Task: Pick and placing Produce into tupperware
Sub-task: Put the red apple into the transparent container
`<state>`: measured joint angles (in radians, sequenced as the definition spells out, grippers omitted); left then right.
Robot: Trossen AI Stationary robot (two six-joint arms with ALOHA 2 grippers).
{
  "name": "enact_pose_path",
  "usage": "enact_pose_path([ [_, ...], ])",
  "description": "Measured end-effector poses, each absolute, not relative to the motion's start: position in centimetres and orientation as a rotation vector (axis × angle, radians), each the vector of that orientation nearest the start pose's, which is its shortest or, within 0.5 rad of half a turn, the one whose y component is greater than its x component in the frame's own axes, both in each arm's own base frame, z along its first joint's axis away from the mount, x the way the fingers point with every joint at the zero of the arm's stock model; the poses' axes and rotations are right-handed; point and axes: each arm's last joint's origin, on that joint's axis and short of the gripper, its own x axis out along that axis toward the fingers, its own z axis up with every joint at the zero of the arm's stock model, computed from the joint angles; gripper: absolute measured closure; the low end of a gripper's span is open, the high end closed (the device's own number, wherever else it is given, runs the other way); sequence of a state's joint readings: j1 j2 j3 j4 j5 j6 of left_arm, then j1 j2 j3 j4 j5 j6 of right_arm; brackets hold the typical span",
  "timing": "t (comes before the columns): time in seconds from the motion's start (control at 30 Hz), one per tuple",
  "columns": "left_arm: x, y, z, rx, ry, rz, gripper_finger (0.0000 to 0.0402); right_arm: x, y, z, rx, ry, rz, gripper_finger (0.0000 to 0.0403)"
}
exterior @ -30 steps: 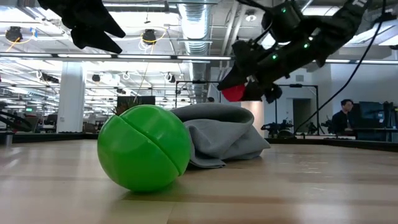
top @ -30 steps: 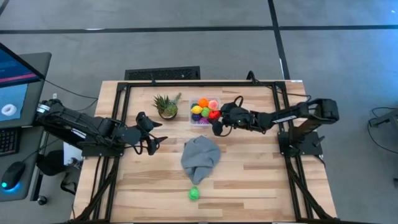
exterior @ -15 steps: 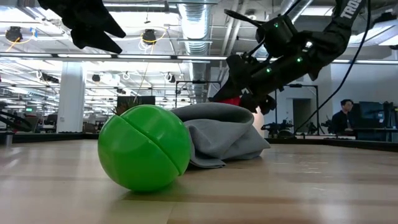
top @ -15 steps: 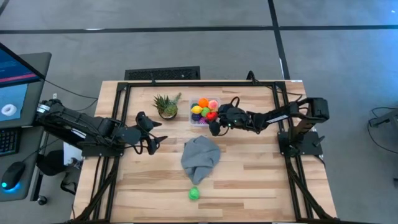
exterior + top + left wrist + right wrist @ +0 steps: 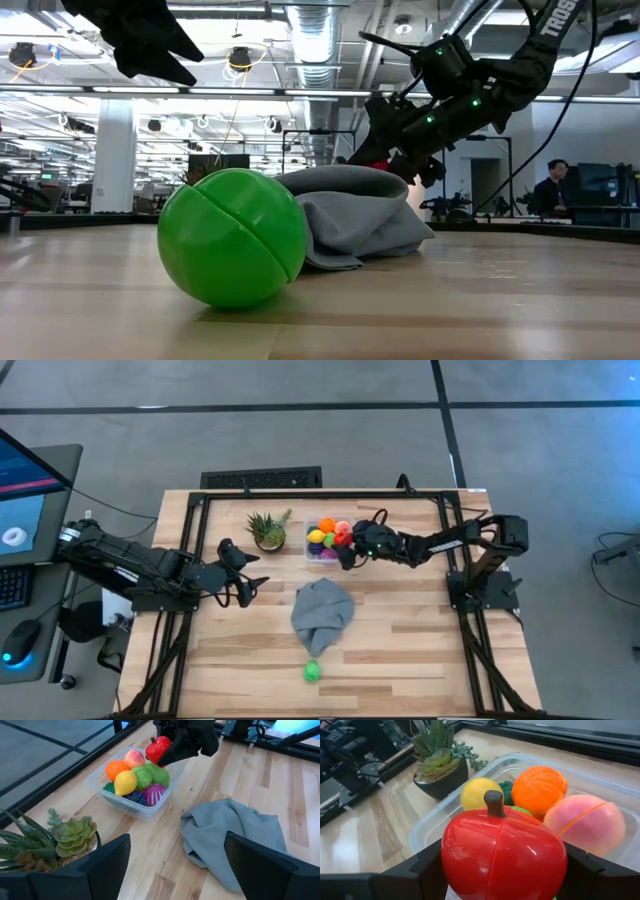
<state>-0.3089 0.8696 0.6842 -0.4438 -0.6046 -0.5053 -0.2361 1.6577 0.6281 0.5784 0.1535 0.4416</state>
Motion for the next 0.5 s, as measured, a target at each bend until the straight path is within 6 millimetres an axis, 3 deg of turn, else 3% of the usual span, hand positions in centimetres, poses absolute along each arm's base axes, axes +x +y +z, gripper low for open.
enact_pose_path([
  [0.5,17.21,-3.74,26.50,-0.201,0.476,0.427,0.0090,29.77,-7.25,14.33,0.422,0.400,-0.441,0.0108],
])
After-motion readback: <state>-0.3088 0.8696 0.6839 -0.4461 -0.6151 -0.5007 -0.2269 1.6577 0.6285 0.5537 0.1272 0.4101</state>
